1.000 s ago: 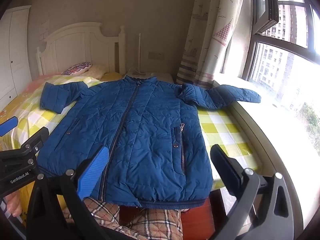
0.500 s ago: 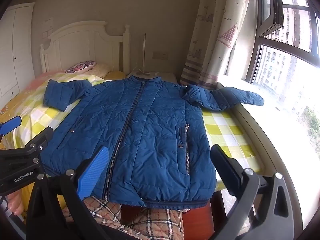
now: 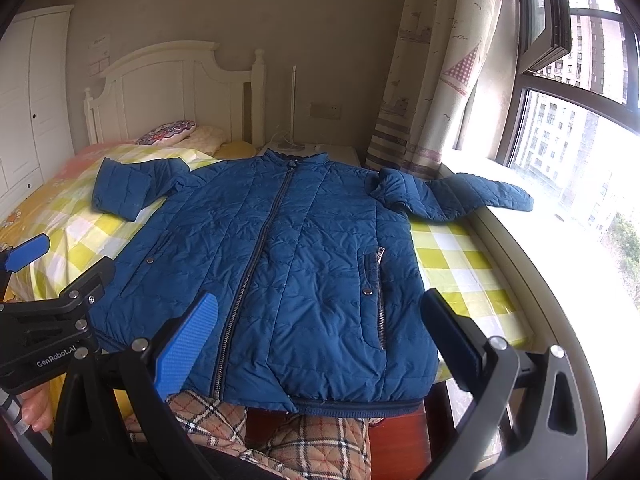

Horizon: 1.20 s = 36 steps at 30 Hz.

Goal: Fold large clothes

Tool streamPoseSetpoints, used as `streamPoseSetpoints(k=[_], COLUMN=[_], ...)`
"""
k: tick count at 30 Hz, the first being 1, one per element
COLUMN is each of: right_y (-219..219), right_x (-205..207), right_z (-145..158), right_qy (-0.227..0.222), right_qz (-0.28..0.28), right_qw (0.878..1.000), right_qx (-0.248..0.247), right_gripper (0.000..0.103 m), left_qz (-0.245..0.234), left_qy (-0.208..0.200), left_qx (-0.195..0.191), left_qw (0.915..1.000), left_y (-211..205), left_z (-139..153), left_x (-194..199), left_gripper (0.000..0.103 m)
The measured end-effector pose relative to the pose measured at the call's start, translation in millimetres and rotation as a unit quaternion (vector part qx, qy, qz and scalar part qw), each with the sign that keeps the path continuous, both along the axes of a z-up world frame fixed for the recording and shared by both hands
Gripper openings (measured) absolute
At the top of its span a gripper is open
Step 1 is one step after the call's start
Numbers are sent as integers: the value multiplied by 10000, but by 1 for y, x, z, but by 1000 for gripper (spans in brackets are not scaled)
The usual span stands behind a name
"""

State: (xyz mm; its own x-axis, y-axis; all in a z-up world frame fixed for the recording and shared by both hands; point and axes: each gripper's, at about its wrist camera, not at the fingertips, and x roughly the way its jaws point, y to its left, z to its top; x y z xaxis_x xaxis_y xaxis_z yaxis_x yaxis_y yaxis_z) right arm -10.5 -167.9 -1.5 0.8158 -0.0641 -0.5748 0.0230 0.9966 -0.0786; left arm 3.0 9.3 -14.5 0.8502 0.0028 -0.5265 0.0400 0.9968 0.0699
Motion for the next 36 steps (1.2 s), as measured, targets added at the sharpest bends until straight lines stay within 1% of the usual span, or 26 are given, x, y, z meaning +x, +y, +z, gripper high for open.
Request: streamPoseSetpoints(k=[36], right_y=[3], right_x=[-2], right_z=[-3], right_qy=[8], right_qz=[57], right_qw=[10000], right_qx=[13], right_gripper=[101], left_qz=[28], left_qy=[25], left_qx=[-32], left_qw=[10000], left_y=[2], left_z=[2], left_x=[1], left_gripper=[99])
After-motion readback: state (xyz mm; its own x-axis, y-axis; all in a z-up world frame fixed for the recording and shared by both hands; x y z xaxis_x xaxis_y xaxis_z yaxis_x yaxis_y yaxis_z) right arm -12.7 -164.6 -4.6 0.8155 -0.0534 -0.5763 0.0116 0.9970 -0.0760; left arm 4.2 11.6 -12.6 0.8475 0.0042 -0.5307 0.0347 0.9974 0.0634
